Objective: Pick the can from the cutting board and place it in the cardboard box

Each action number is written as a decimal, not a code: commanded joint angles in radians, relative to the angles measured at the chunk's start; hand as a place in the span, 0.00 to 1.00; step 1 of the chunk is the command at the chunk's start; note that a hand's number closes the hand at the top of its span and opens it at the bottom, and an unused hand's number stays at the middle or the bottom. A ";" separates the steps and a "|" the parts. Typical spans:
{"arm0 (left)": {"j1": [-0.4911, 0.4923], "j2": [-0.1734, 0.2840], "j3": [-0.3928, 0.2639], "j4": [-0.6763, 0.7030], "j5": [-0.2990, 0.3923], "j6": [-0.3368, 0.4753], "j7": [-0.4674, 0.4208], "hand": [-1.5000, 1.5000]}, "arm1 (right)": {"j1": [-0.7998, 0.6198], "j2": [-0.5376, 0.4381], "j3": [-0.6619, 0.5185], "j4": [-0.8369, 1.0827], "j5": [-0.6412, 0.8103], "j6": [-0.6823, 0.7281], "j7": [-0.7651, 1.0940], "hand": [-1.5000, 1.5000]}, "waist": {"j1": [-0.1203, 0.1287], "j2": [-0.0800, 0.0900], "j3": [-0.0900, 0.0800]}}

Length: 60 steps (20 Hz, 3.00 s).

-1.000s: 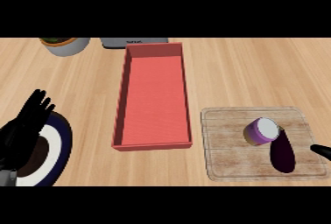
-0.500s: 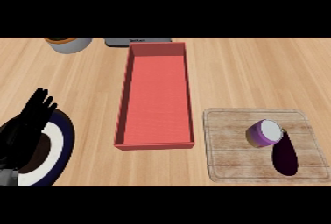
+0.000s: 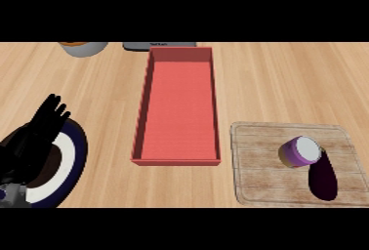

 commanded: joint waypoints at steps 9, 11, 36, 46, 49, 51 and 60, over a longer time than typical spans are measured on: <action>0.005 -0.027 0.055 -0.021 -0.018 -0.044 0.044 0.50 | -0.203 0.104 0.134 0.049 -0.007 0.198 0.304 0.00 | -0.002 -0.002 0.003; -0.038 -0.034 0.047 -0.012 -0.049 -0.027 0.077 0.50 | -0.293 0.131 0.162 0.123 0.028 0.232 0.313 0.00 | 0.001 -0.001 0.003; 0.068 -0.137 0.180 -0.083 -0.116 -0.166 0.083 0.50 | -0.361 0.472 0.136 0.176 0.396 0.450 0.271 0.00 | 0.000 -0.003 0.003; -0.034 -0.207 0.183 -0.017 -0.206 -0.128 0.088 0.50 | -0.389 0.562 0.125 0.221 0.500 0.517 0.288 0.00 | -0.005 -0.002 0.003; 0.025 -0.190 0.218 0.012 -0.167 -0.218 0.042 0.50 | -0.382 0.614 0.172 0.142 0.530 0.536 0.378 0.00 | -0.004 -0.003 0.002; 0.008 -0.219 0.193 -0.031 -0.191 -0.188 0.075 0.50 | -0.338 0.621 0.169 0.229 0.587 0.496 0.258 0.00 | -0.004 -0.002 0.003; 0.032 -0.267 0.180 -0.073 -0.239 -0.185 0.086 0.50 | -0.416 0.649 0.138 0.358 0.646 0.538 0.196 0.00 | -0.002 -0.002 0.003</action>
